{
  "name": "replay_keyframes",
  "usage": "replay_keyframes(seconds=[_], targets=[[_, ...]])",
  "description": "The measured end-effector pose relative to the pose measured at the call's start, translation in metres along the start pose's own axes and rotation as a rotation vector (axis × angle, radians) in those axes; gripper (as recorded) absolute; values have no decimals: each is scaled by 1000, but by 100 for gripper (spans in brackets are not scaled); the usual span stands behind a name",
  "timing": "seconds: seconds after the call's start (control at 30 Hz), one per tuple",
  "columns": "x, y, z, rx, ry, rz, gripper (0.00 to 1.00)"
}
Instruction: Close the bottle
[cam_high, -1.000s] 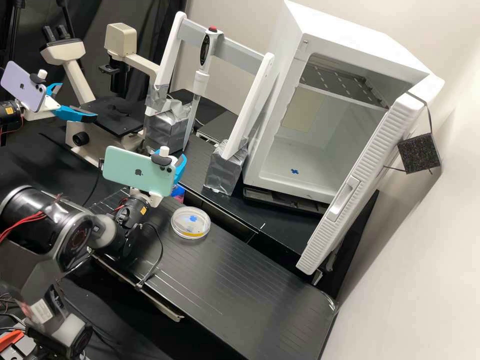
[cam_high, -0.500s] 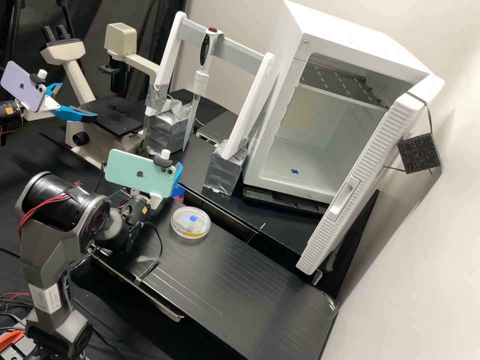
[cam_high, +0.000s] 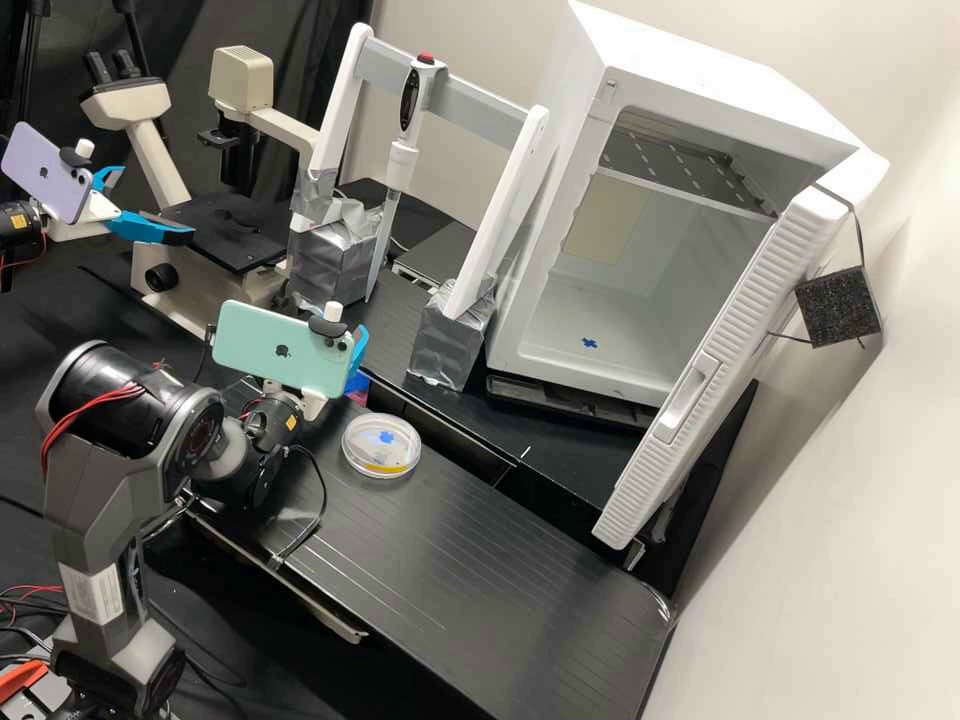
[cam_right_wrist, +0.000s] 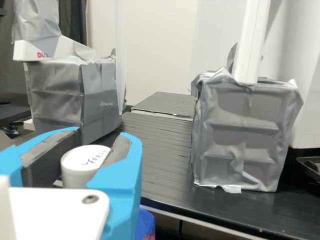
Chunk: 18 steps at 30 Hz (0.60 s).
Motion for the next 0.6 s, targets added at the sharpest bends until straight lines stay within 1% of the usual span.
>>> replay_keyframes(seconds=[0.2,0.4,0.6], targets=[[-6,7,5,-4,-18,30,0],[-7,8,6,-4,-17,34,0],[-7,4,2,-3,-2,20,0]])
